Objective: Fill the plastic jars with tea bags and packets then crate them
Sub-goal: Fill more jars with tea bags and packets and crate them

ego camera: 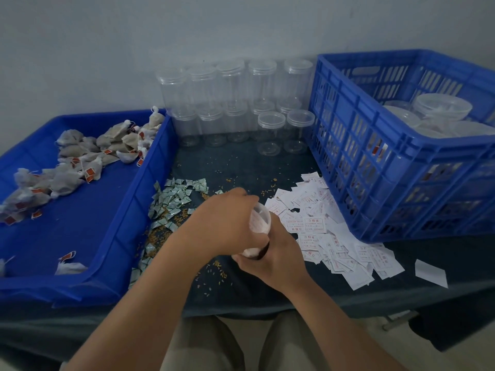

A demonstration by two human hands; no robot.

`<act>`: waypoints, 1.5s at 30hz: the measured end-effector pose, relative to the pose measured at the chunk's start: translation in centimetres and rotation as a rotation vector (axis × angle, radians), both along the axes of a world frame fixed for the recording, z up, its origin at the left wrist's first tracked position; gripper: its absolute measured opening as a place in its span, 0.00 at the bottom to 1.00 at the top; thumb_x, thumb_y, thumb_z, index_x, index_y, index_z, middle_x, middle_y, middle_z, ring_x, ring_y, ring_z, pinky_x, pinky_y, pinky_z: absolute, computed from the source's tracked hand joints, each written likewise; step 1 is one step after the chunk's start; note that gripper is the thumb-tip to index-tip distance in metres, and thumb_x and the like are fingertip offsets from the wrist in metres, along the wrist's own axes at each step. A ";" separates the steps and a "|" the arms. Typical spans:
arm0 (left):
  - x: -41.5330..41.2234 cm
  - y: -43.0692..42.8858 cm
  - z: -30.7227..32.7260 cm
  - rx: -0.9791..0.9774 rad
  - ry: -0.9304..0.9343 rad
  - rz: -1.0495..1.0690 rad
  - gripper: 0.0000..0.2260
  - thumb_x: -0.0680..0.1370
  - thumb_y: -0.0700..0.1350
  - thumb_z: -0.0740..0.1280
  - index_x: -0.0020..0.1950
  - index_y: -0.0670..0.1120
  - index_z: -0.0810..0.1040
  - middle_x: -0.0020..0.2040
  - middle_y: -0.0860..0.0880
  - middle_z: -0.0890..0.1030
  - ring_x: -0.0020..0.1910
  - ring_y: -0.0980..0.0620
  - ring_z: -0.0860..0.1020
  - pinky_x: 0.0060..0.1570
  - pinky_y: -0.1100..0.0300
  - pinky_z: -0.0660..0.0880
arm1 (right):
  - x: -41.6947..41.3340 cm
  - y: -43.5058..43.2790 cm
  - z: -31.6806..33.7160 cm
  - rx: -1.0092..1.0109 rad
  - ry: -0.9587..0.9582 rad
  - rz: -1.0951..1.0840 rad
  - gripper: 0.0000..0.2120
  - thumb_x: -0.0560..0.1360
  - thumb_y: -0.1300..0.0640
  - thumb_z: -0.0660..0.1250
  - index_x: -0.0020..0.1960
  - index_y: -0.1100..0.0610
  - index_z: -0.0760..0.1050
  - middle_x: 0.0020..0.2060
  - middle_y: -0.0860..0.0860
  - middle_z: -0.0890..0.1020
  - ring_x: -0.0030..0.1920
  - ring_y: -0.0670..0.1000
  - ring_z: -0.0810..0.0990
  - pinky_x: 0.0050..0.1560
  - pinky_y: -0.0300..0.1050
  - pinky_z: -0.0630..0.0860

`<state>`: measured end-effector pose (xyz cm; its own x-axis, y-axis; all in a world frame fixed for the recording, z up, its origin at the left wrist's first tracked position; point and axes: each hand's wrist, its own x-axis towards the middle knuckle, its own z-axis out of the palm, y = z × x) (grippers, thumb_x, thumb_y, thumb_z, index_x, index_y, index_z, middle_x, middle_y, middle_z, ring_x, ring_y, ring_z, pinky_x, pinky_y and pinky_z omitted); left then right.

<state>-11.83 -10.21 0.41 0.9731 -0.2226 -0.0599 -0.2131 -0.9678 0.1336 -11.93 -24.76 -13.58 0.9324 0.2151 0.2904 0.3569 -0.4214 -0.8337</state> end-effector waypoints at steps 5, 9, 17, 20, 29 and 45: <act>-0.5 1.7 -0.8 -0.159 0.004 -0.056 0.33 0.72 0.71 0.71 0.74 0.61 0.70 0.71 0.61 0.72 0.68 0.56 0.72 0.60 0.58 0.70 | 0.1 0.0 0.1 0.019 0.027 0.010 0.38 0.65 0.44 0.84 0.71 0.47 0.72 0.59 0.41 0.81 0.58 0.44 0.81 0.55 0.52 0.81; -1.0 1.1 -2.1 -0.179 -0.109 -0.052 0.38 0.73 0.72 0.69 0.79 0.60 0.65 0.73 0.59 0.69 0.73 0.54 0.67 0.69 0.56 0.68 | 0.3 0.1 -0.1 0.033 0.007 0.038 0.41 0.66 0.41 0.82 0.74 0.49 0.70 0.62 0.42 0.78 0.62 0.46 0.80 0.56 0.53 0.82; -1.3 -2.3 -6.7 -0.405 -0.361 0.215 0.28 0.75 0.68 0.69 0.70 0.55 0.75 0.63 0.56 0.75 0.62 0.54 0.74 0.58 0.62 0.65 | 0.9 0.4 -1.3 -0.046 0.042 -0.019 0.38 0.64 0.30 0.72 0.70 0.40 0.66 0.58 0.29 0.78 0.56 0.34 0.80 0.55 0.38 0.81; -0.5 -0.6 -6.5 -0.479 -0.315 0.074 0.29 0.72 0.67 0.70 0.70 0.57 0.77 0.63 0.61 0.75 0.59 0.61 0.74 0.55 0.67 0.67 | 1.1 0.3 -1.3 -0.119 -0.025 -0.076 0.39 0.64 0.31 0.74 0.69 0.42 0.66 0.53 0.21 0.74 0.51 0.25 0.76 0.48 0.33 0.80; -0.3 2.2 -5.9 -0.635 -0.147 0.005 0.45 0.65 0.79 0.70 0.78 0.62 0.65 0.70 0.66 0.67 0.67 0.65 0.70 0.65 0.64 0.71 | 0.5 -0.1 0.8 -0.075 -0.059 -0.016 0.48 0.64 0.32 0.81 0.77 0.42 0.63 0.65 0.37 0.76 0.63 0.39 0.78 0.61 0.37 0.79; 0.5 -6.9 6.3 -1.232 -0.415 -0.068 0.14 0.83 0.60 0.64 0.65 0.56 0.78 0.58 0.64 0.82 0.60 0.66 0.79 0.51 0.76 0.74 | 0.9 -13.8 24.6 0.029 -0.436 -0.357 0.37 0.69 0.32 0.75 0.73 0.45 0.72 0.56 0.31 0.78 0.57 0.31 0.78 0.50 0.25 0.74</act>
